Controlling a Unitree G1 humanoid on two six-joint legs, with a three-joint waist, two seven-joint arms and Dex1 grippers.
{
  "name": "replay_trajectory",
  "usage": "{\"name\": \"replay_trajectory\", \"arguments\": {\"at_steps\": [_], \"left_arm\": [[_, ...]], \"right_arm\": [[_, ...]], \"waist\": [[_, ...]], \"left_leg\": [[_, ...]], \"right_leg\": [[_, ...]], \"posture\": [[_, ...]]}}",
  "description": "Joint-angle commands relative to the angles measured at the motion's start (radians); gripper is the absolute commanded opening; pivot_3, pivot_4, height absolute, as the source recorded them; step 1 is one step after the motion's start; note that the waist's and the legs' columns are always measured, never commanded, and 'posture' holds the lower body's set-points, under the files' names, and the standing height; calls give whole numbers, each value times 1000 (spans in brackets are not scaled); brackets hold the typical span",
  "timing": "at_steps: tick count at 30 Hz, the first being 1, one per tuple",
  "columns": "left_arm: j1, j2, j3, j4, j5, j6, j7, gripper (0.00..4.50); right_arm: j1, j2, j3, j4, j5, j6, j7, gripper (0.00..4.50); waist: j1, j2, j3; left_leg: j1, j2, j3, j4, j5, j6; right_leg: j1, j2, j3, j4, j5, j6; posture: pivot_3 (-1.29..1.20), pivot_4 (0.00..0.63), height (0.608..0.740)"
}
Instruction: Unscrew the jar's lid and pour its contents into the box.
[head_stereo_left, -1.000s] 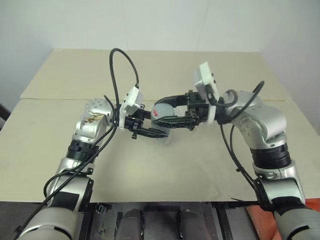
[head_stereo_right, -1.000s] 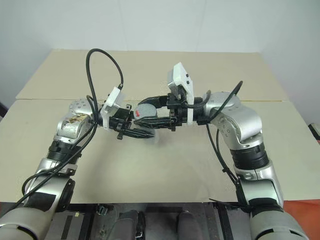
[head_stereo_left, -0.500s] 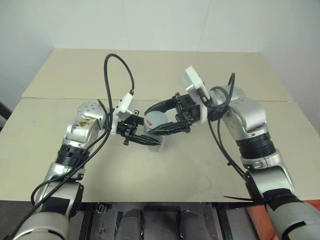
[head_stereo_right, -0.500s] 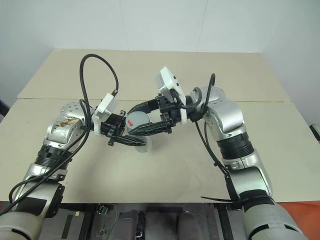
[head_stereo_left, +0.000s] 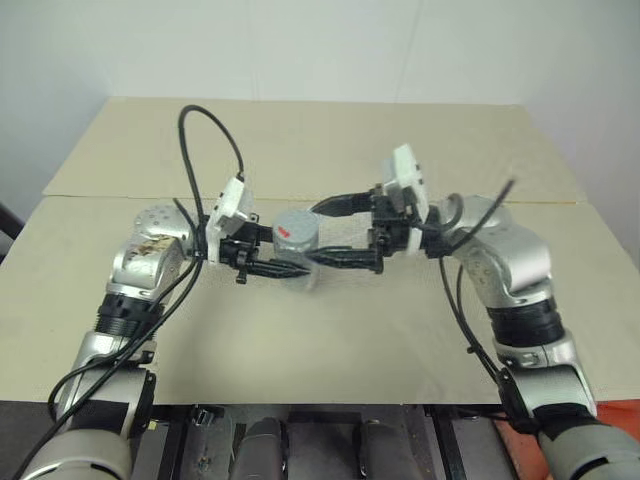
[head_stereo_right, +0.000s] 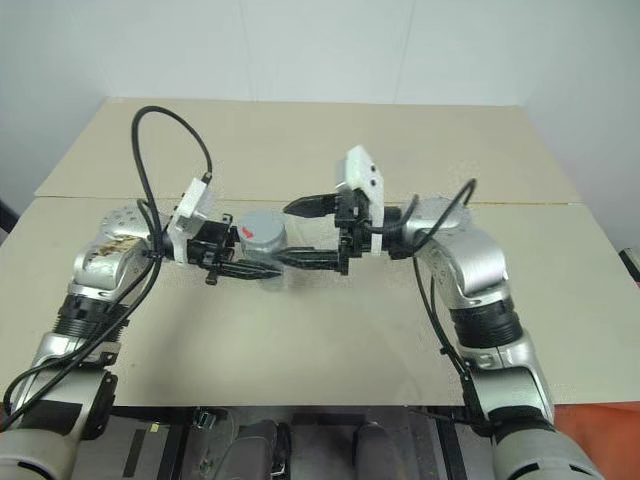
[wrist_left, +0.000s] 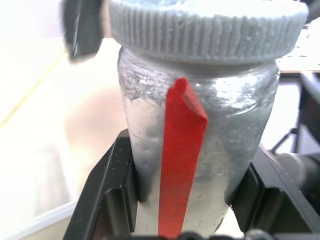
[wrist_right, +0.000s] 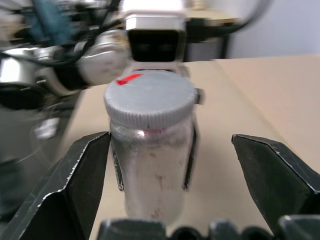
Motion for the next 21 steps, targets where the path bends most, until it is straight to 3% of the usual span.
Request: {"name": "replay_trajectory", "arguments": {"at_steps": [1,10,15,21], "left_arm": [[10,5,51,-24,8,15,91,2035],[23,-78,57,-91,84,62,401,2035],[13,-110,51,-109,110,114,509,2035],[13,-111,57,-139,86,135,504,2035]], "right_arm": [[27,5,-94,-128,32,56,-151,4477],[48,89,-93,-330,57,264,-466,4477],[-6,170,-34,-307,-7,293,-614,4477],[-47,224,28,-239,-99,267,-704,4477]], "waist": [[-1,0,0],[-1,0,0],[-4,0,0],[-4,0,0]], "left_leg": [[0,0,-1,0,0,0],[0,0,-2,0,0,0],[0,0,-2,0,0,0],[0,-1,-1,0,1,-1]], "right_leg": [[0,0,0,0,0,0],[0,0,0,0,0,0],[0,0,0,0,0,0],[0,0,0,1,0,0]], "posture": [[0,150,740],[0,150,740],[0,150,740],[0,150,740]]}}
